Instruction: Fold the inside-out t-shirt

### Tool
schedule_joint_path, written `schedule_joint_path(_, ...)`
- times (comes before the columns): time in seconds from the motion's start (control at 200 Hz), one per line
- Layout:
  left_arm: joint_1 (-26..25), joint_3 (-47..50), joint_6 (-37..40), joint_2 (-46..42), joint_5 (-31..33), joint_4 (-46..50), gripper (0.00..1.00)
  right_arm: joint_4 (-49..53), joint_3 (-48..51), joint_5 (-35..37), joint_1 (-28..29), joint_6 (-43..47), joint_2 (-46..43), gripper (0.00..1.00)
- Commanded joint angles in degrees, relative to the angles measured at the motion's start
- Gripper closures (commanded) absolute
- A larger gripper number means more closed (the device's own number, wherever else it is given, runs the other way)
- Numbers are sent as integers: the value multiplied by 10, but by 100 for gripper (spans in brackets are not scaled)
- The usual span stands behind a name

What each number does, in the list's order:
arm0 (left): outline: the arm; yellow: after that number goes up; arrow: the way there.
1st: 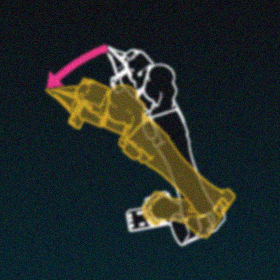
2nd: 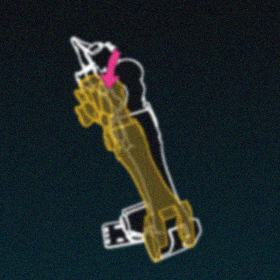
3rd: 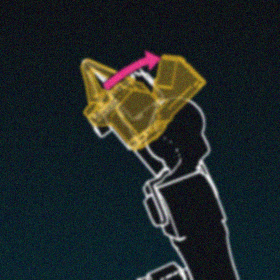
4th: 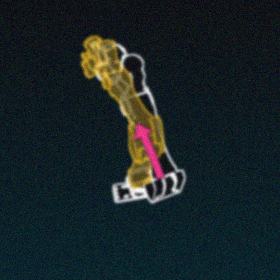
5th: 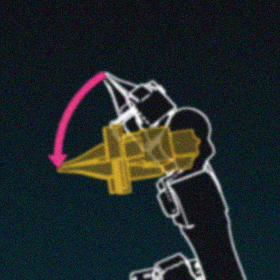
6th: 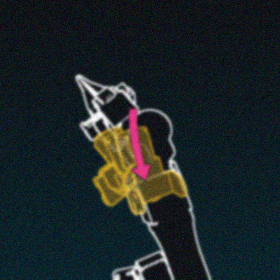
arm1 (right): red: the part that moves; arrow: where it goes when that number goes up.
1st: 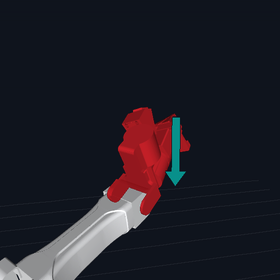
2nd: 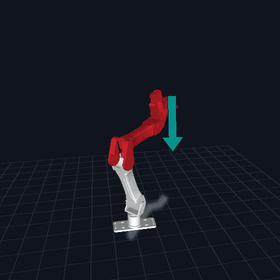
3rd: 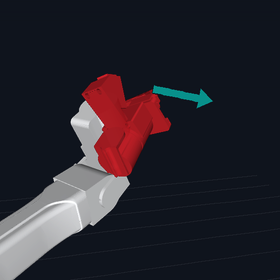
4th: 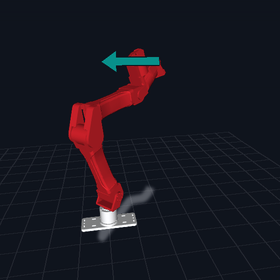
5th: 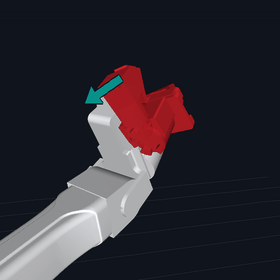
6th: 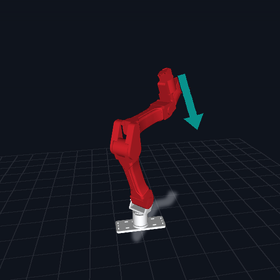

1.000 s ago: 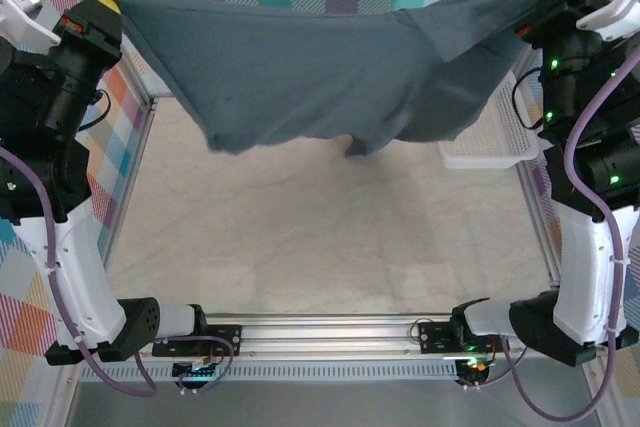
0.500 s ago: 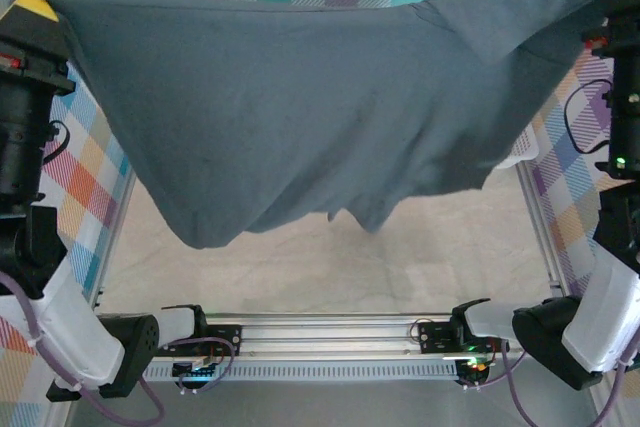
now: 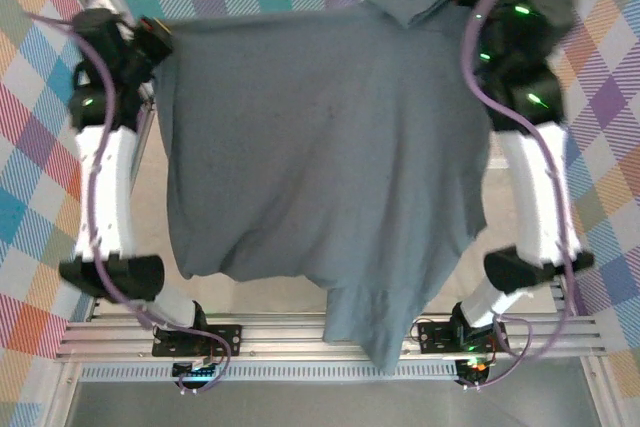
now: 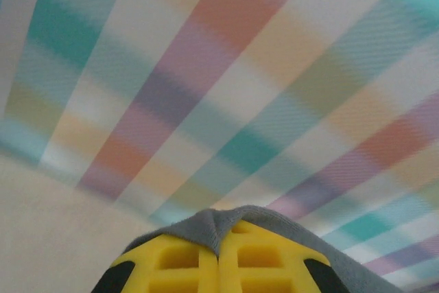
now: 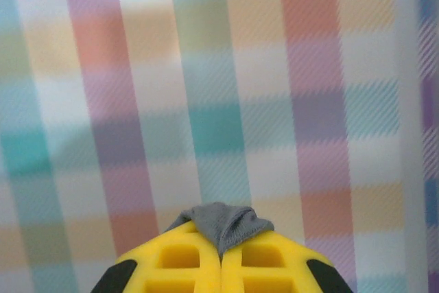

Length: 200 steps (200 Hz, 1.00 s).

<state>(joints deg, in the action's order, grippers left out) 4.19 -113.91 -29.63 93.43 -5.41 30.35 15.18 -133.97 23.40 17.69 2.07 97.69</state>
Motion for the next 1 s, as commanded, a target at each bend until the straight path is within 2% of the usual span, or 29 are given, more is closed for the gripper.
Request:
schedule_joint_path(0.0,4,30,9,68,20,-33,96,5,-10,29,-5,18,86,100)
schedule_joint_path(0.04,3,26,11,106,22,-49,88,18,-37,20,-9,13,131,96)
schedule_joint_path(0.105,6,-6,21,177,23,-64,68,58,-127,-4,-20,13,218,70)
schedule_joint_path(0.195,15,-94,32,247,19,-20,59,77,-147,-55,-40,-26,255,42)
schedule_joint_path(0.245,21,-129,36,258,15,8,55,114,-154,-86,-47,-35,256,36)
schedule_joint_path(0.305,21,-137,45,240,16,25,53,141,-126,-108,-48,-28,235,34)
schedule_joint_path(0.465,5,-45,25,138,-36,44,51,292,-57,-176,-48,-74,162,31)
schedule_joint_path(0.55,-31,54,22,65,-40,50,52,401,-4,-243,-48,-116,122,32)
schedule_joint_path(0.63,-80,162,16,0,-12,49,58,424,132,-315,-47,-159,67,40)
schedule_joint_path(0.715,-135,259,15,-42,30,53,73,349,349,-343,-47,-212,-9,55)
schedule_joint_path(0.815,-161,344,-4,-44,31,48,100,242,550,-325,-47,-290,-67,82)
schedule_joint_path(0.865,-161,371,-14,-29,34,51,100,217,598,-326,-46,-314,-63,92)
schedule_joint_path(0.995,-148,380,-30,35,103,78,100,191,629,-306,-41,-354,0,100)
